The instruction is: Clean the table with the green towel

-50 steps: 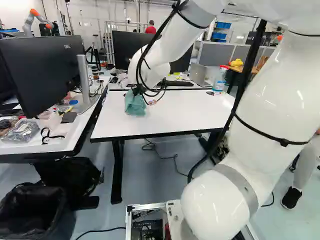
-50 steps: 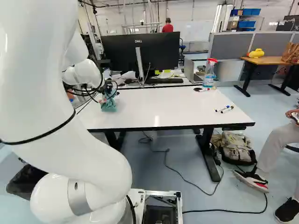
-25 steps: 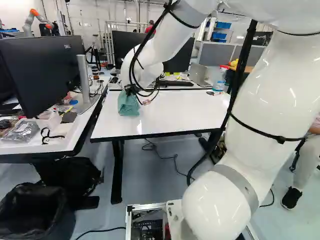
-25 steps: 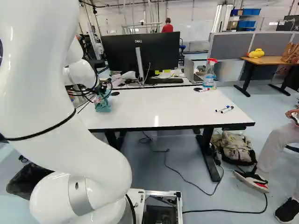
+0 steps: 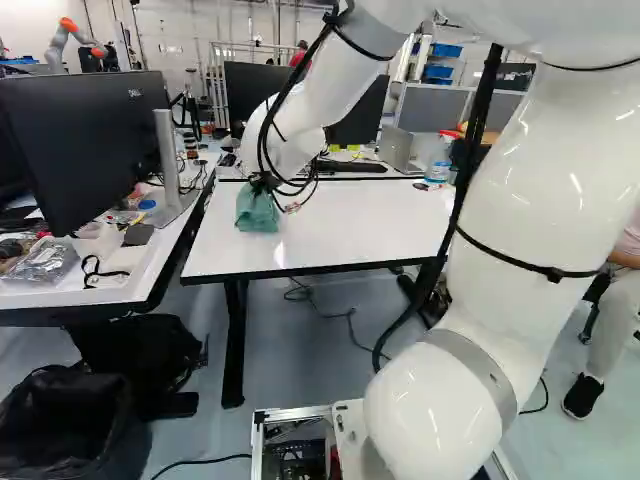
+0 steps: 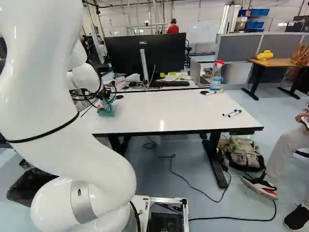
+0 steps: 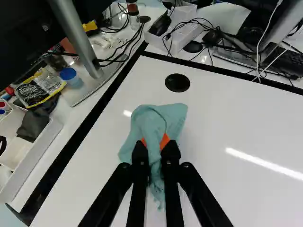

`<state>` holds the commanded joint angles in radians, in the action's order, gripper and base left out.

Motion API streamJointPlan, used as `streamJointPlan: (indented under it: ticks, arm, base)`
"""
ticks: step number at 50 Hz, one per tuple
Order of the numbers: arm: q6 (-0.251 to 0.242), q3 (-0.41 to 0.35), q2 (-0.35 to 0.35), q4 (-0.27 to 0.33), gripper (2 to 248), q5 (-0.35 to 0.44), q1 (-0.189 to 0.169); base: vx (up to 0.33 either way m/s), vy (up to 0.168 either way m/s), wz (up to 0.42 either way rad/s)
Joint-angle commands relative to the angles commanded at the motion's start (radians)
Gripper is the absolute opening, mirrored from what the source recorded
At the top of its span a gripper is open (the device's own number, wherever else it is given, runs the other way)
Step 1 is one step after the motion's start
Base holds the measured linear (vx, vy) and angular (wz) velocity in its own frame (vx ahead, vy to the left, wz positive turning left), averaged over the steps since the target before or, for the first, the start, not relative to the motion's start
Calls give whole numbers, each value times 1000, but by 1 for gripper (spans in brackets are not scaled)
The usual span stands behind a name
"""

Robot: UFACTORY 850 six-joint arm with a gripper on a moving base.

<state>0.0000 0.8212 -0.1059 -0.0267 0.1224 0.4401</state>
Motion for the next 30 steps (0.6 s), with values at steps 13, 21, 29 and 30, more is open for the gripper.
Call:
streamJointPlan:
  ticks: [13,21,29,30]
  arm:
    - [0,4,-34,0,38,0,0]
    - [0,7,-56,0,38,0,0]
    - [0,11,-78,0,38,0,0]
    - [0,12,-81,0,38,0,0]
  base:
    - [0,0,0]
    - [0,0,0]
    - [0,0,0]
    - [0,0,0]
